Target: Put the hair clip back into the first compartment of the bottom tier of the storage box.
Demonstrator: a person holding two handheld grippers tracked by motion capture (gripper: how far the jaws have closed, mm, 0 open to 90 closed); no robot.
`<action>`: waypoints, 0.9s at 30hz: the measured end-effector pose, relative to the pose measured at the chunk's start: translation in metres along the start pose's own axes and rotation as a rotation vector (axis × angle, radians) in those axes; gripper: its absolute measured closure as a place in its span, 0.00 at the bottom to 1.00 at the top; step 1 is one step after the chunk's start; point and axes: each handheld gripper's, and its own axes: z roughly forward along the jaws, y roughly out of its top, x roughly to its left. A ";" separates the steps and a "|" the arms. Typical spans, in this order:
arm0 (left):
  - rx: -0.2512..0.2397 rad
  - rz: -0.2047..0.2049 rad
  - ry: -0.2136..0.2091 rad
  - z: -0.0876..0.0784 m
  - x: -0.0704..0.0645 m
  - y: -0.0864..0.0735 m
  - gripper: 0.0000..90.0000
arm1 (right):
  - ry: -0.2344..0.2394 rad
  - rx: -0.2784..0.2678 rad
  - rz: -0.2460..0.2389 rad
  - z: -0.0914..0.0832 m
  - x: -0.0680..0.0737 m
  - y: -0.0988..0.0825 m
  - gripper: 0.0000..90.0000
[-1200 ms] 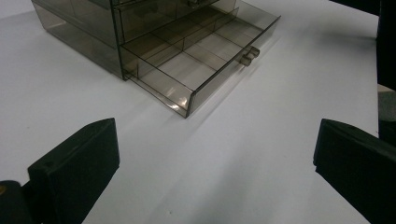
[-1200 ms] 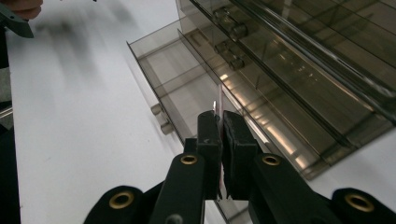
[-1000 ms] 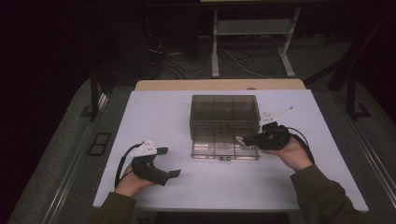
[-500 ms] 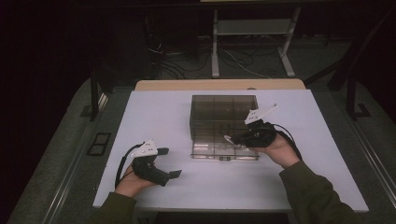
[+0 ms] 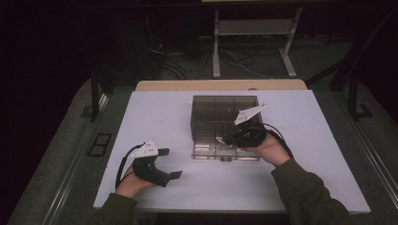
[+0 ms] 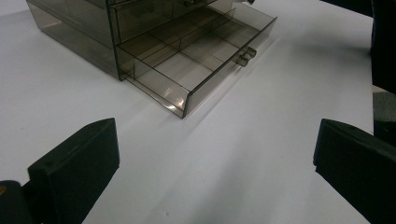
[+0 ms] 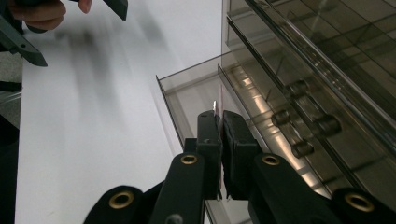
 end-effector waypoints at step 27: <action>0.003 -0.001 -0.002 0.000 0.000 0.000 0.00 | 0.019 0.040 -0.069 0.038 0.005 0.020 0.95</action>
